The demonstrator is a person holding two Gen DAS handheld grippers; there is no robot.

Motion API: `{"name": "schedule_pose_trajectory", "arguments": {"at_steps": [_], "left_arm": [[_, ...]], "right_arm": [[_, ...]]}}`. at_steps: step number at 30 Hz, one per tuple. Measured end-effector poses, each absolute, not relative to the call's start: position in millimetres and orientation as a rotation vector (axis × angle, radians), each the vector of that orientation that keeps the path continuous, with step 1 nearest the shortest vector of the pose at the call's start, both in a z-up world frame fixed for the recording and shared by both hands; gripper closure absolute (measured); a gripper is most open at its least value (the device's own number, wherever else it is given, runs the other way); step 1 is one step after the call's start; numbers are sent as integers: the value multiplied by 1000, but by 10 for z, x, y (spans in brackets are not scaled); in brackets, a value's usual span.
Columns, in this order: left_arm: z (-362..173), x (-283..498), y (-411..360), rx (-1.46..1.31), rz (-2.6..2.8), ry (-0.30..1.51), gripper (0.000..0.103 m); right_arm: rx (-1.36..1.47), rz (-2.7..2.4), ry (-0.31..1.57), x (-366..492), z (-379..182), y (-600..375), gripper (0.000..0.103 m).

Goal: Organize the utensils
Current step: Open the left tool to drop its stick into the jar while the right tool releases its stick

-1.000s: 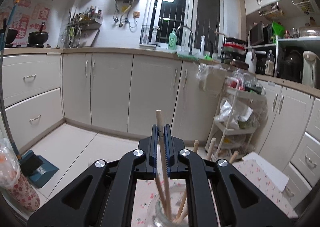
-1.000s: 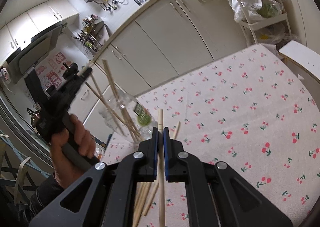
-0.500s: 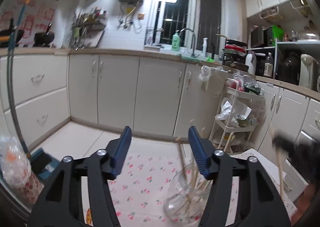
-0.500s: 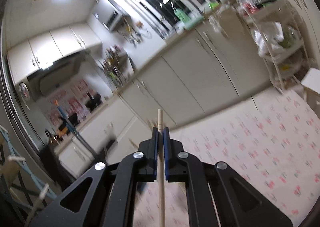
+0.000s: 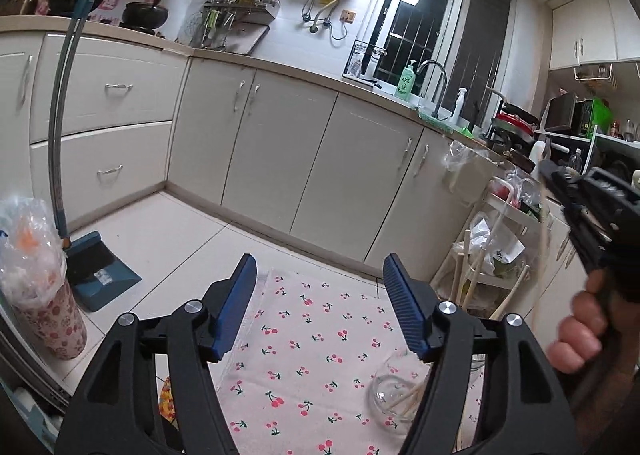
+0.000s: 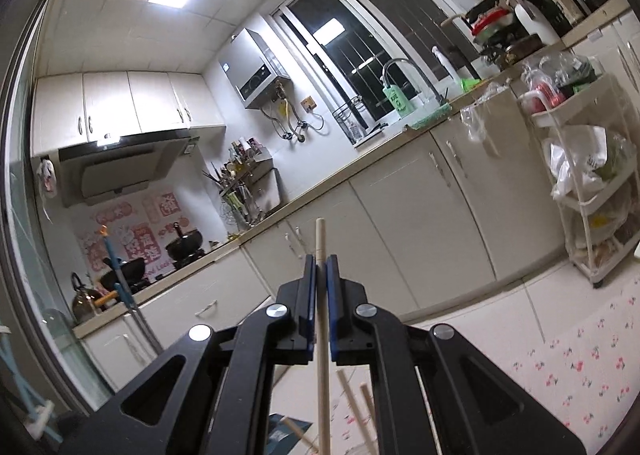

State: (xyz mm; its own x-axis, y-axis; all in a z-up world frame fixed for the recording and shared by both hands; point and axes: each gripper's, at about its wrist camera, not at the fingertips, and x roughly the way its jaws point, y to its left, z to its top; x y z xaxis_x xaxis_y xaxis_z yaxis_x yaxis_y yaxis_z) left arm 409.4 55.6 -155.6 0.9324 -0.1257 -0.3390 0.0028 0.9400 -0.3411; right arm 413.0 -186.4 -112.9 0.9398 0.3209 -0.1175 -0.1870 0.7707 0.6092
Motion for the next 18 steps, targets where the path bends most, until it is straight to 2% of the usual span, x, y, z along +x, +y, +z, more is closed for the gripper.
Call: {"name": "schedule_pose_trajectory", "arguments": {"at_steps": [18], "left_arm": [[-1582,4104,633,-413,-118,391,39]], "right_arm": [[477,171,247,4318,-1365,-1553,97]]}}
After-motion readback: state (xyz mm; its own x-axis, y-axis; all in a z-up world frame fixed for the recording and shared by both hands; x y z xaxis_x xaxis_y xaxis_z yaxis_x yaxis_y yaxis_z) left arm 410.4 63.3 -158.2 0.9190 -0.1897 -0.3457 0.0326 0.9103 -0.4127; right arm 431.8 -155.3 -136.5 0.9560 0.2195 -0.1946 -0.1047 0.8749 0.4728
